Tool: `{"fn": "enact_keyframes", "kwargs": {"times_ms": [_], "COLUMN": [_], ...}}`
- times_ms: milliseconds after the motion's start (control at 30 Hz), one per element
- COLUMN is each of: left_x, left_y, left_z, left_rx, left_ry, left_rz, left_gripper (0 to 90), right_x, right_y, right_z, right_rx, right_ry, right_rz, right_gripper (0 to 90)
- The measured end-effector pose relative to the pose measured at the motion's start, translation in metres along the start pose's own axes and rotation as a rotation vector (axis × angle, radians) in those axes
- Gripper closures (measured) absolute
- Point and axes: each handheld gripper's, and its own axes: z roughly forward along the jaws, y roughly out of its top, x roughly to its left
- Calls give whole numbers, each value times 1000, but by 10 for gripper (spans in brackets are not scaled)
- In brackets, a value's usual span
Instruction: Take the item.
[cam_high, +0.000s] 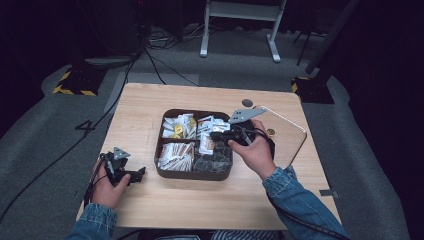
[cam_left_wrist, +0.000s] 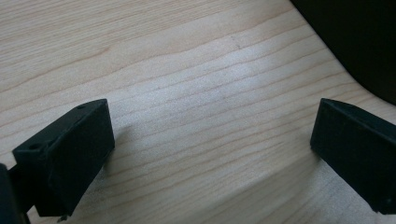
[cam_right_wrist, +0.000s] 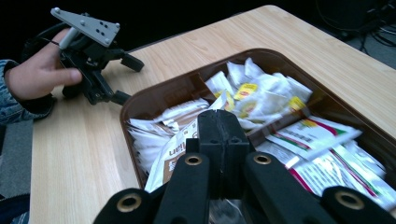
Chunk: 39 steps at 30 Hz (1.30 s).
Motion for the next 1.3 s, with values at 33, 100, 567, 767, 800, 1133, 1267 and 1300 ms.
{"fn": "enact_keyframes", "kwargs": {"times_ms": [33, 100, 567, 767, 800, 1133, 1267, 1300], "left_x": [0, 0, 0, -1, -1, -1, -1, -1], "left_y": [0, 0, 2, 1, 0, -1, -1, -1], "left_z": [0, 0, 1, 1, 0, -1, -1, -1], "left_rx": [-1, -1, 0, -1, 2, -1, -1, -1], "left_ry": [-1, -1, 0, -1, -7, -8, -8, -8], "left_rz": [1, 1, 1, 5, 8, 8, 8, 8], "left_gripper": [0, 0, 0, 1, 1, 1, 1, 1], "right_x": [-1, -4, -14, -19, -20, -31, -33, -34], "right_y": [-1, -3, -19, -37, -41, -81, -94, -97], "right_z": [-4, -12, -51, -64, -65, -76, -75, -74], "right_rx": [0, -5, -30, -28, -32, -109, -102, -94], "right_ry": [-8, -26, -104, -139, -143, -154, -154, -159], "right_rz": [2, 4, 42, 65, 71, 166, 195, 196], "right_gripper": [900, 900, 900, 900, 900, 900, 900, 900]}}
